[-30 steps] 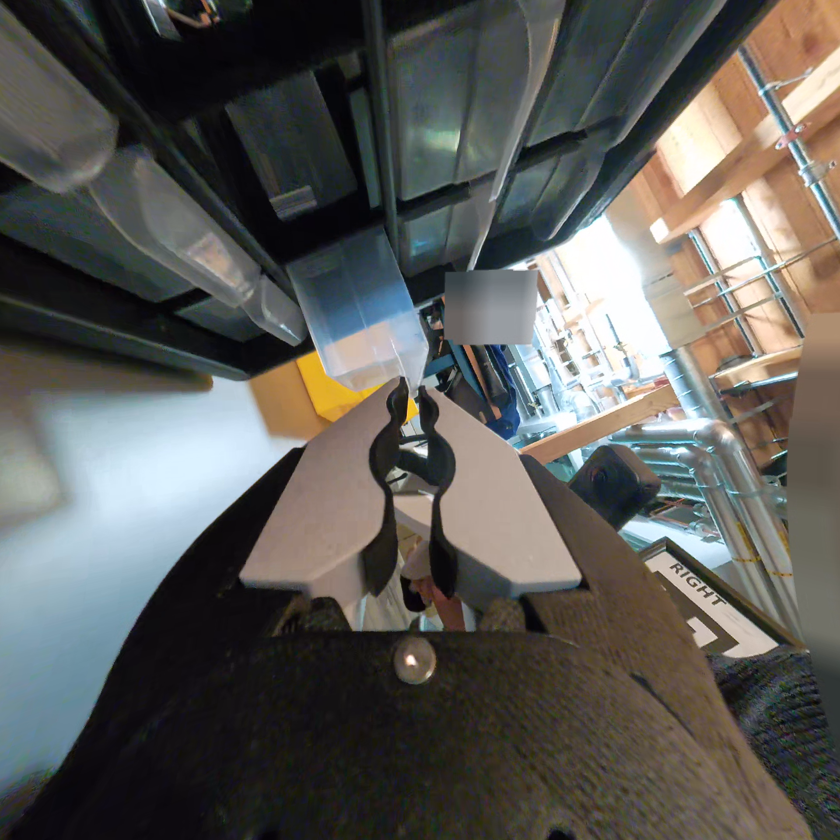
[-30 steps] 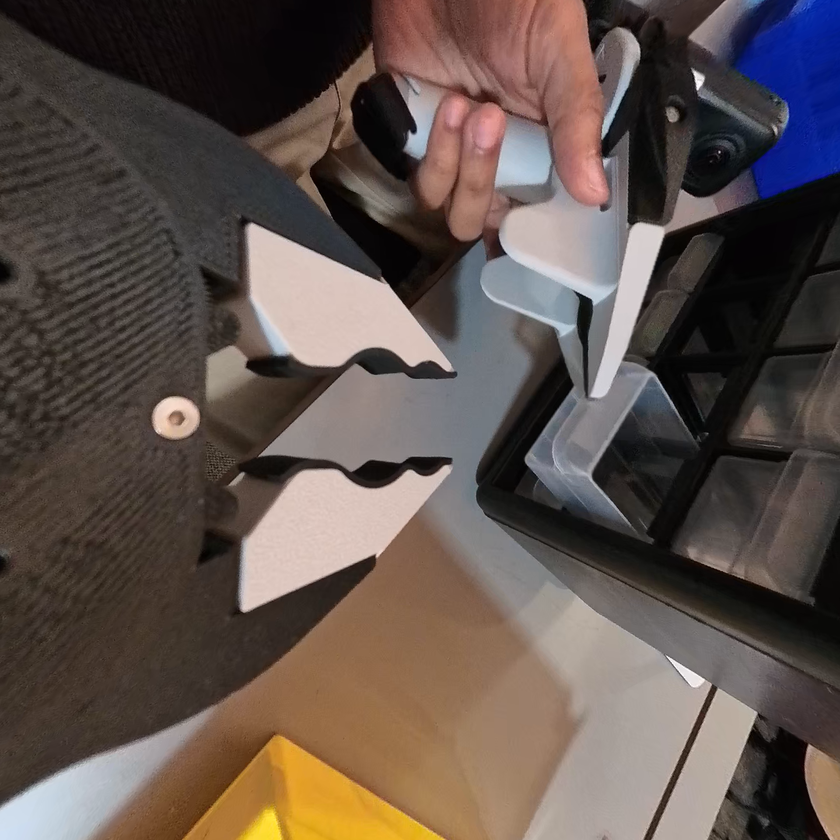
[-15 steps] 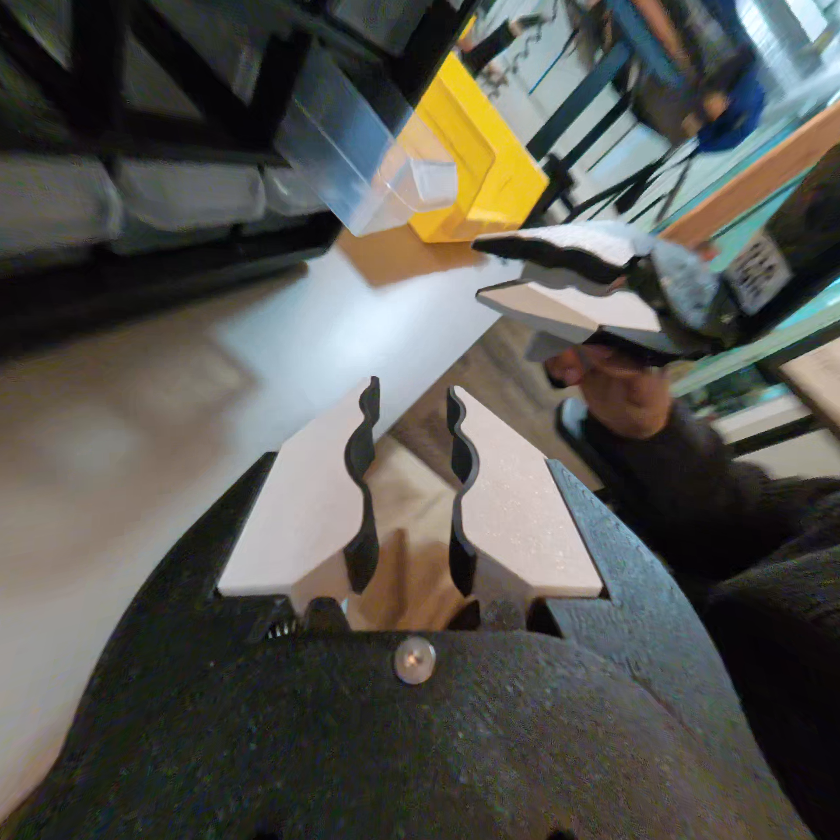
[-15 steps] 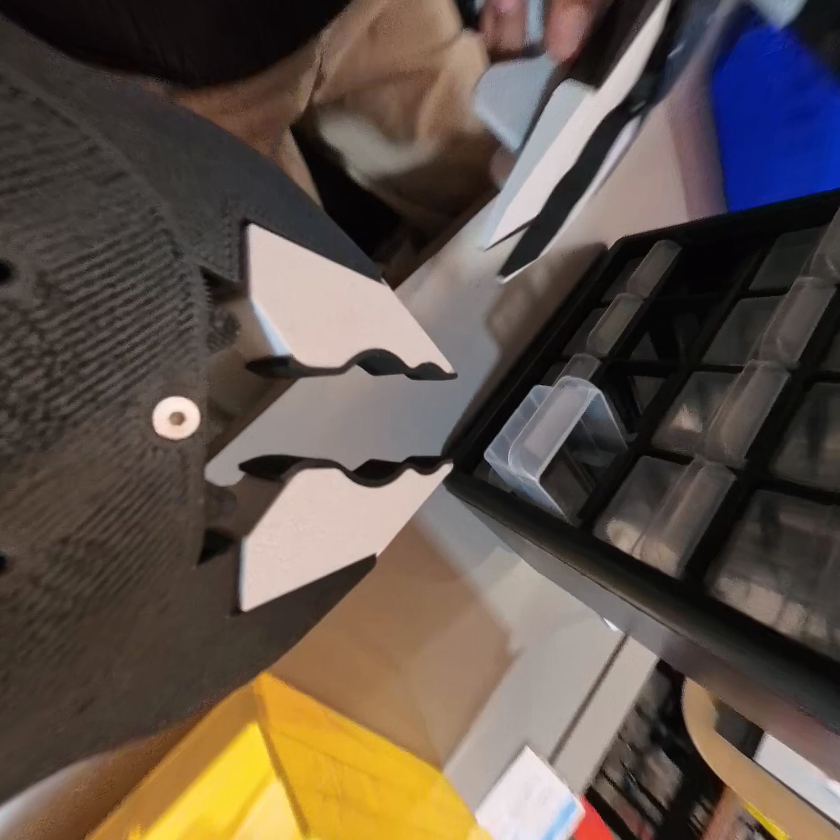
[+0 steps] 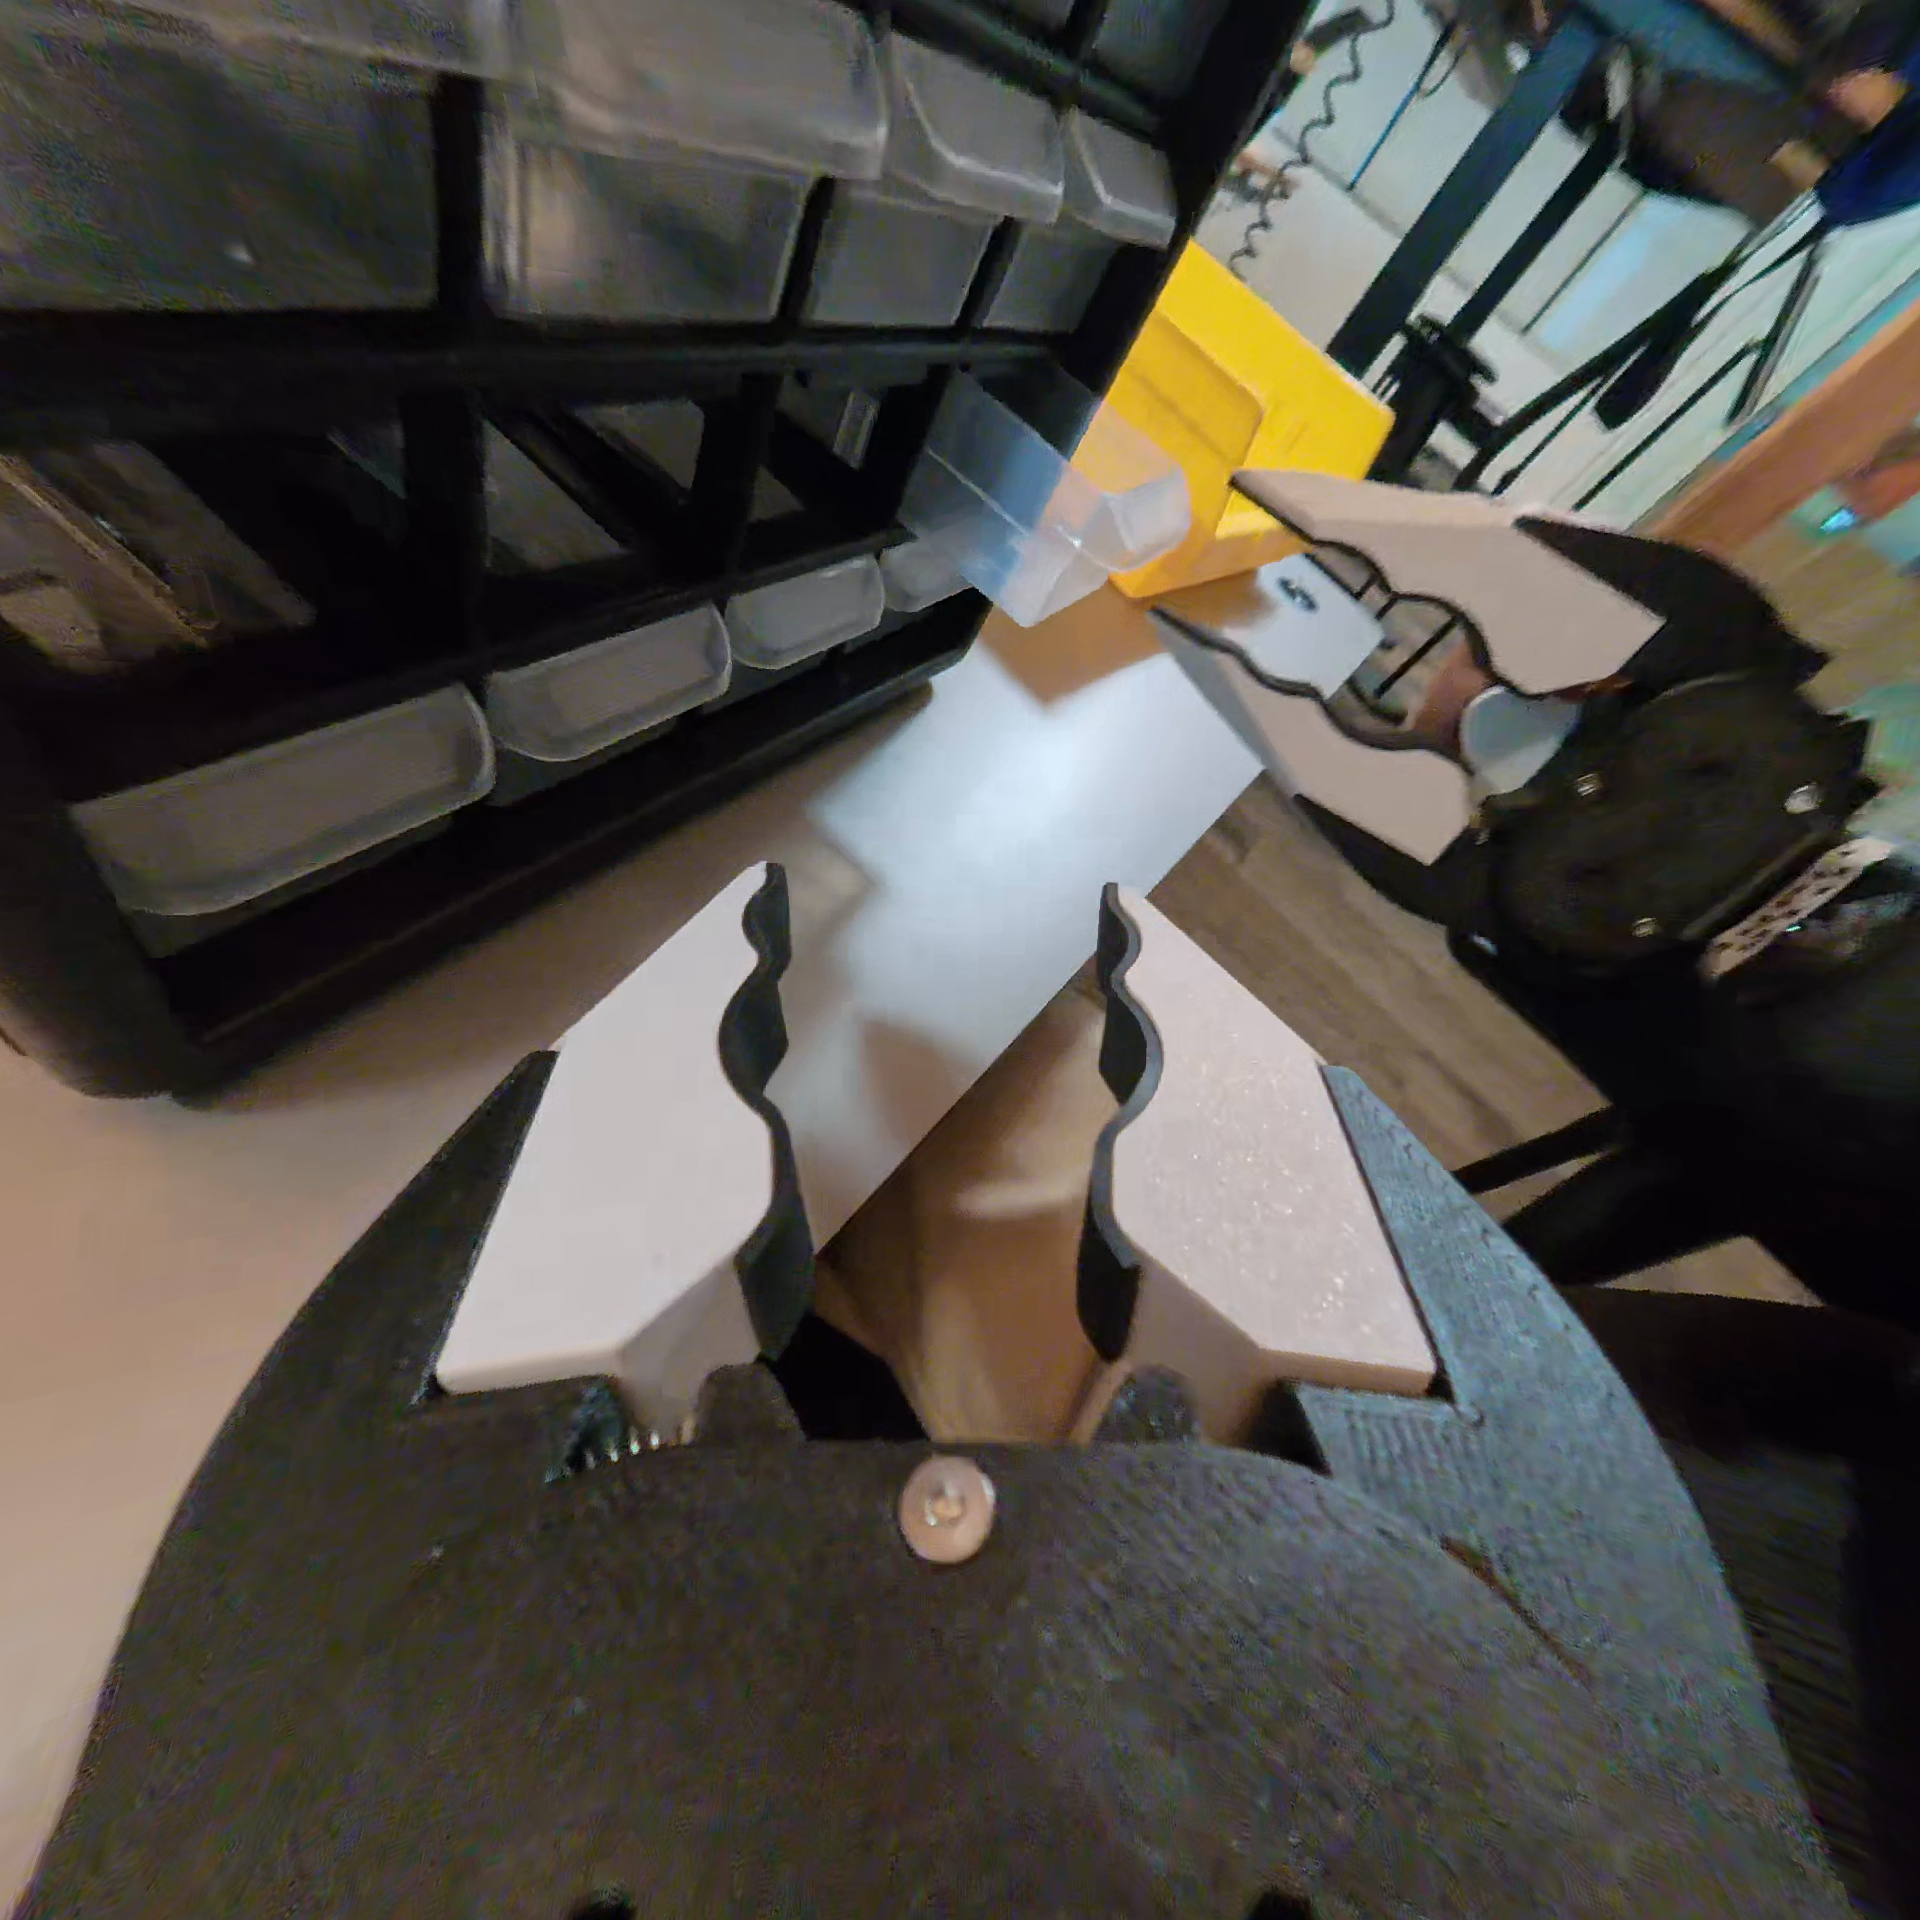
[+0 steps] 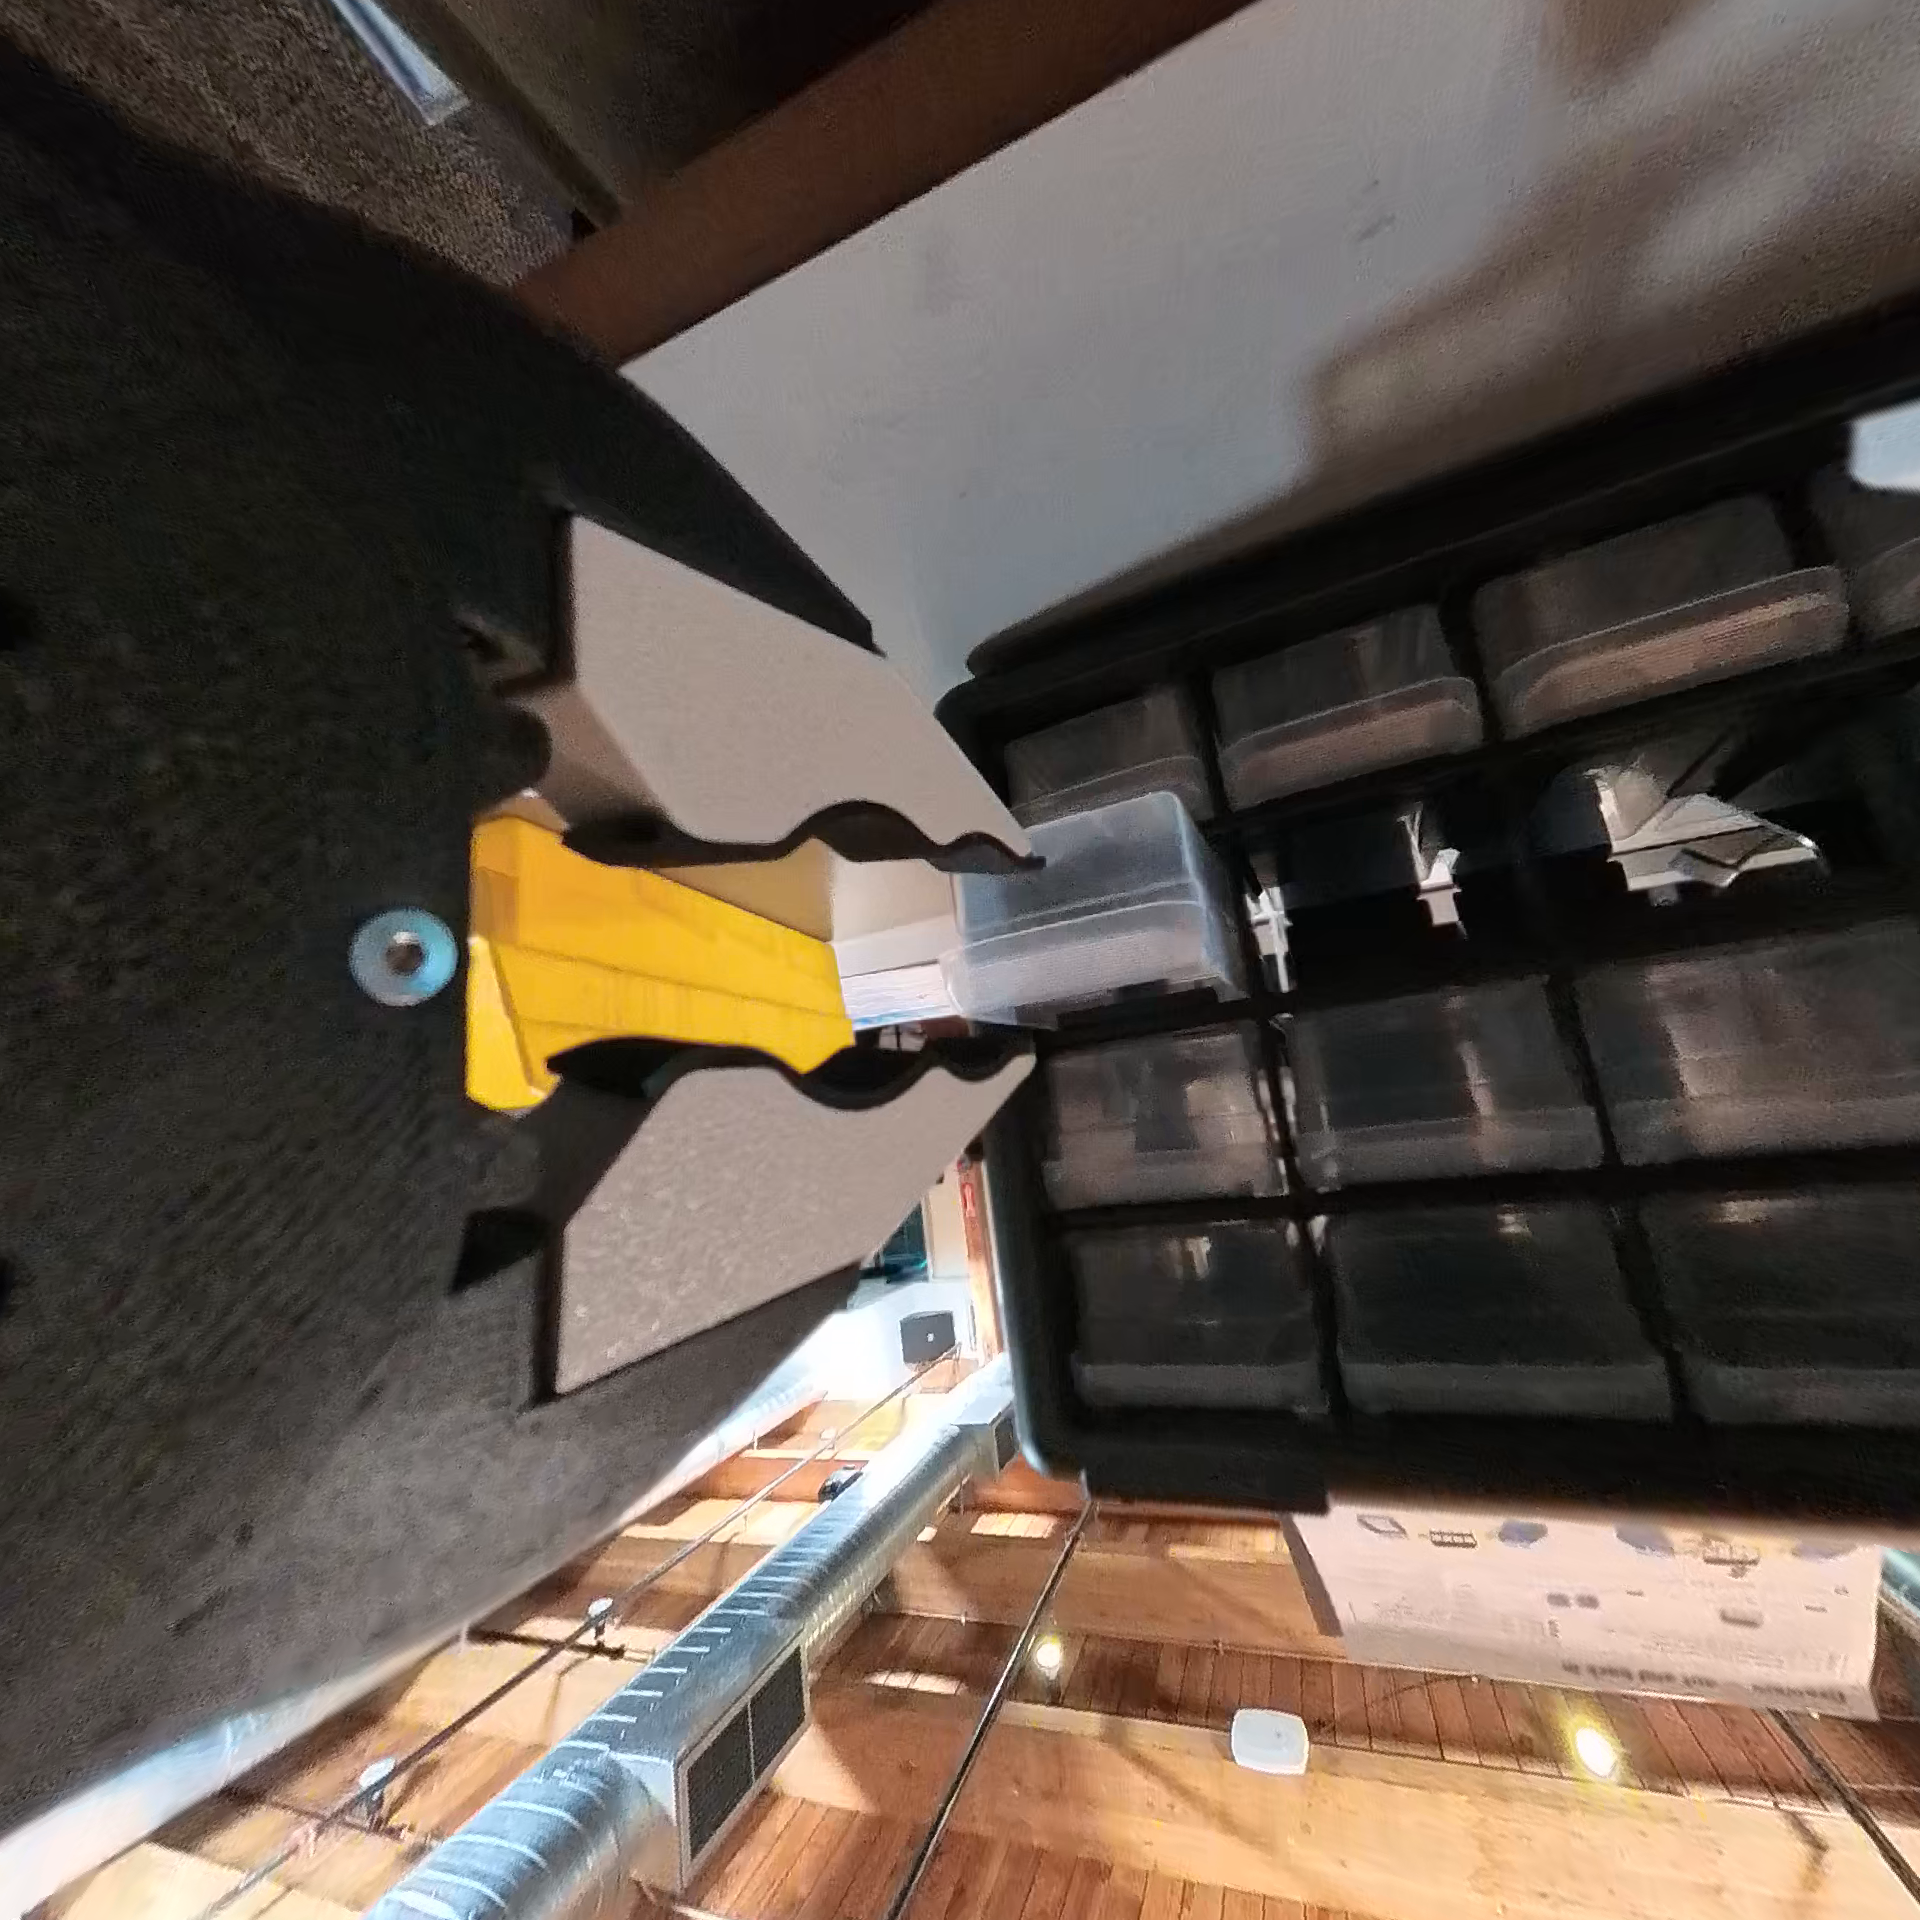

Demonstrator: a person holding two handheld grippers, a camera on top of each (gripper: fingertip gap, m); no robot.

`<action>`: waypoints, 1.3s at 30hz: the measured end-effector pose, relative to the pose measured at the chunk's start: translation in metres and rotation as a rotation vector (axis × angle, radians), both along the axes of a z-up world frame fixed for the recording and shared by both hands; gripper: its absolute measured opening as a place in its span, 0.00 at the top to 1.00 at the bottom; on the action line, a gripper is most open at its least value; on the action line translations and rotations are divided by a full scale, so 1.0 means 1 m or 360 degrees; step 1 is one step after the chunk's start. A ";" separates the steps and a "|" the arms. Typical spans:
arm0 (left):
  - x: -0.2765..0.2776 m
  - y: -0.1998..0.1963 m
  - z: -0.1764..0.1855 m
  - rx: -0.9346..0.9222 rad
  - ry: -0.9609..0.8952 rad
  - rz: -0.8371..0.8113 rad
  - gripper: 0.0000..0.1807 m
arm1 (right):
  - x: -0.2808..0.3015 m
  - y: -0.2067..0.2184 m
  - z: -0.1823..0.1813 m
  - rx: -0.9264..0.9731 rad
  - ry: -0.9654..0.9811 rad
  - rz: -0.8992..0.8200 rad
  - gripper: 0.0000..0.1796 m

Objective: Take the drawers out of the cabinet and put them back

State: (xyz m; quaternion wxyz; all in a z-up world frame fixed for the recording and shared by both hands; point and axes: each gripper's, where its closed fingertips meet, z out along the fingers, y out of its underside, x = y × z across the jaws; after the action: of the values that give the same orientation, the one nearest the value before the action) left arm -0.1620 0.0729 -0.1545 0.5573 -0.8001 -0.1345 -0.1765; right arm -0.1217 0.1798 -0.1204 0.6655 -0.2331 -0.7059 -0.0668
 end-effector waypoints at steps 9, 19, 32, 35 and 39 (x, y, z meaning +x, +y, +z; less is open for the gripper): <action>0.006 -0.003 0.008 0.0049 -0.0175 -0.0074 0.70 | -0.020 0.003 0.001 0.0083 -0.0010 -0.0039 0.92; 0.013 0.000 0.002 0.0021 -0.0135 -0.0085 0.70 | -0.005 -0.010 0.000 0.0189 -0.0128 0.0086 0.93; 0.013 -0.001 -0.001 -0.0003 -0.0089 -0.0101 0.70 | 0.021 -0.031 0.000 0.0260 -0.0231 0.0337 0.93; 0.015 -0.001 -0.001 -0.0003 -0.0096 -0.0107 0.70 | 0.019 -0.022 -0.003 0.0187 -0.0229 0.0295 0.93; 0.016 -0.001 -0.003 -0.0011 -0.0099 -0.0113 0.70 | 0.015 -0.014 -0.012 -0.0101 -0.0262 0.0239 0.81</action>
State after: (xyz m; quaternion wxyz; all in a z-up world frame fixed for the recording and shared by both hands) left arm -0.1460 0.0719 -0.1573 0.5435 -0.8004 -0.1239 -0.2205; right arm -0.1063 0.1658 -0.1321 0.6007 -0.1942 -0.7754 -0.0133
